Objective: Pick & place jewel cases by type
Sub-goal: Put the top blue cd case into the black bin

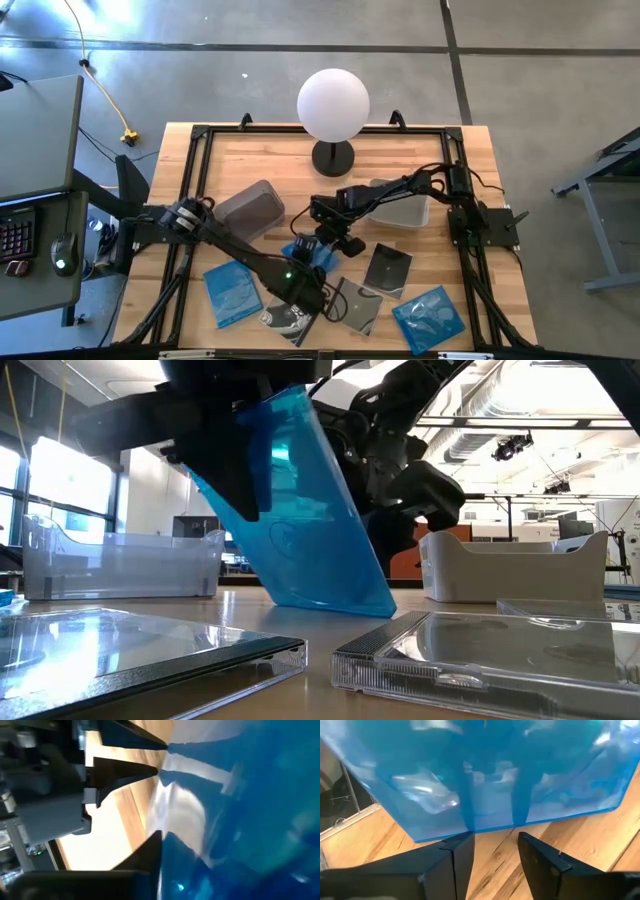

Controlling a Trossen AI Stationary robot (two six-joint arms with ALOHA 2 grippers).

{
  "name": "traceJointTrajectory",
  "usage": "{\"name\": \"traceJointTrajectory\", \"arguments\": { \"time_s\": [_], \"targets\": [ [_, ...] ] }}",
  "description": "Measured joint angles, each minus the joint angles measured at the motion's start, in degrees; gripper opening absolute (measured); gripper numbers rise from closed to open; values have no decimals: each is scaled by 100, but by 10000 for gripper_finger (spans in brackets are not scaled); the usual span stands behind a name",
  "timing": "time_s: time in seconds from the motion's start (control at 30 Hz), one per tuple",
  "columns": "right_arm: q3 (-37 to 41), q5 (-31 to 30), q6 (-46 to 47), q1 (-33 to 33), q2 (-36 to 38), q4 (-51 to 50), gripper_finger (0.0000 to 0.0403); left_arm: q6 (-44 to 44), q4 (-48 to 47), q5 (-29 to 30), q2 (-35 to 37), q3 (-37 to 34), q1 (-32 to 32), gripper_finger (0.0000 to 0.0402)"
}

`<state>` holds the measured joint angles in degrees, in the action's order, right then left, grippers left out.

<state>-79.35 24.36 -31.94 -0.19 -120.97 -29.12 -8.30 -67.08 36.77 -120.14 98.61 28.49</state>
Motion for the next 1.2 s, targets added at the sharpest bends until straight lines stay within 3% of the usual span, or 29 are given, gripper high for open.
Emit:
{"name": "traceJointTrajectory", "arguments": {
  "time_s": [0.13, 0.3, 0.57, 0.67, 0.8, 0.93, 1.2],
  "targets": [
    [0, -68, 0, -2, 0, -4, 144, -203, -87, 40, -7, -4, 58, 11],
    [9, -844, -1, 21, 238, -272, 143, -691, -255, 7, -7, -2, 189, 25],
    [7, -2635, -5, 48, 1394, -921, 138, -2675, -2334, -40, -15, 499, 555, 8],
    [13, -3046, 148, 46, 1971, -1096, 138, -2897, -2201, 11, 105, 570, 695, 15],
    [2, -2990, 840, 53, 2658, -1235, 138, -3144, -2286, 361, 264, 574, 860, 11],
    [4, -2551, 1367, 79, 3264, -1421, 138, -3055, -2313, 535, 388, 570, 911, 6],
    [321, -2130, 1873, 192, 4021, -1457, 138, -2784, -2311, 729, 908, 430, 1012, 12]
  ]
}}
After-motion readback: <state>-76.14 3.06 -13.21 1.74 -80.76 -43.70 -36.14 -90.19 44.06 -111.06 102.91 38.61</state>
